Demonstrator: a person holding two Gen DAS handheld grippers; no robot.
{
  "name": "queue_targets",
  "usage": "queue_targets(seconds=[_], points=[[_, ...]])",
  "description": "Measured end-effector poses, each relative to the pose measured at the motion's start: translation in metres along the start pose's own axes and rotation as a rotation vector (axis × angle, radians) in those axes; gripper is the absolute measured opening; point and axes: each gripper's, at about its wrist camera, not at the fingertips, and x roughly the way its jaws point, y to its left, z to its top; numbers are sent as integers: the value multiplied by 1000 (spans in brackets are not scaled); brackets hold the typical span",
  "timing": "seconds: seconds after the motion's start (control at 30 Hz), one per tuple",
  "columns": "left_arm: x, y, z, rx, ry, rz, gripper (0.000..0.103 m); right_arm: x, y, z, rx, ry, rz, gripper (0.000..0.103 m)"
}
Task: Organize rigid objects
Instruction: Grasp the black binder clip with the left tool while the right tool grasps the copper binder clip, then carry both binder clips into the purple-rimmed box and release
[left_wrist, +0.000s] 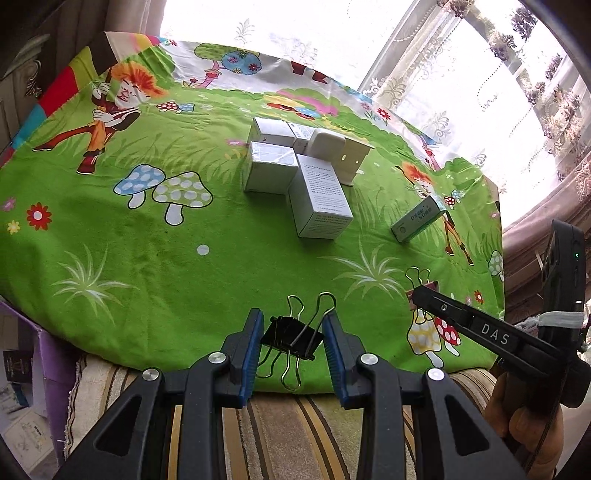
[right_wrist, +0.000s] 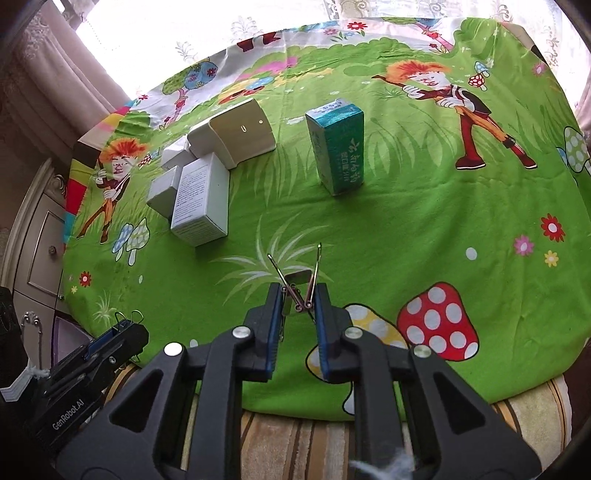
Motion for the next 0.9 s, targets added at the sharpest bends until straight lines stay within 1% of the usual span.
queue_targets(seconds=[0.27, 0.53, 0.67, 0.9], points=[[-24, 15, -11, -52, -32, 5, 34, -8, 31, -21, -64, 17, 36, 21], [-58, 30, -20, -47, -97, 98, 34, -18, 73, -38, -165, 18, 61, 21], [-74, 51, -25, -79, -118, 128, 34, -21, 97, -47, -219, 25, 83, 21], [-100, 100, -34, -178, -150, 191, 34, -24, 138, -62, -317, 41, 118, 21]])
